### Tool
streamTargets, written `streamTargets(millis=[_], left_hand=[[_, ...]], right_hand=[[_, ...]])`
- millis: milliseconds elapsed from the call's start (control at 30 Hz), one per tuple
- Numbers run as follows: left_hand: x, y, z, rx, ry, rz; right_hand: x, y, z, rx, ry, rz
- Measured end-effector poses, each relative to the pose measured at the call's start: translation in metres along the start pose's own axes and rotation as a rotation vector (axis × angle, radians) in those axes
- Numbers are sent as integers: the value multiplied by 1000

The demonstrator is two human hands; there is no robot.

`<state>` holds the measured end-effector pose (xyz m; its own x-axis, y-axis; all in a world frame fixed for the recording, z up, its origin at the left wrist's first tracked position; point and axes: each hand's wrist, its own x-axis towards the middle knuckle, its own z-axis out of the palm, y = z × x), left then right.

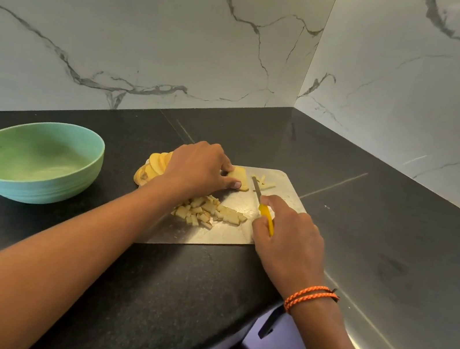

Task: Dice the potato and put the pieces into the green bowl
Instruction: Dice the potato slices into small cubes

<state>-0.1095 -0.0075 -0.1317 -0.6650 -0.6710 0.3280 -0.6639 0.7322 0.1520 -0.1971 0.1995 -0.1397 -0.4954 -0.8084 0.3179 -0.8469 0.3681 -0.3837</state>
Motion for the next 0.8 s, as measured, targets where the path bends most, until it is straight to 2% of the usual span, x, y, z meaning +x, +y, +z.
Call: streamTargets(millis=[167, 433, 800], left_hand=[[1, -1, 1, 5, 0, 10], [2, -2, 1, 20, -4, 21], [1, 0, 3, 59, -15, 2]], right_hand=[[17, -8, 6, 64, 79, -6], [38, -17, 15, 14, 53, -22], [28, -19, 14, -55, -9, -41]])
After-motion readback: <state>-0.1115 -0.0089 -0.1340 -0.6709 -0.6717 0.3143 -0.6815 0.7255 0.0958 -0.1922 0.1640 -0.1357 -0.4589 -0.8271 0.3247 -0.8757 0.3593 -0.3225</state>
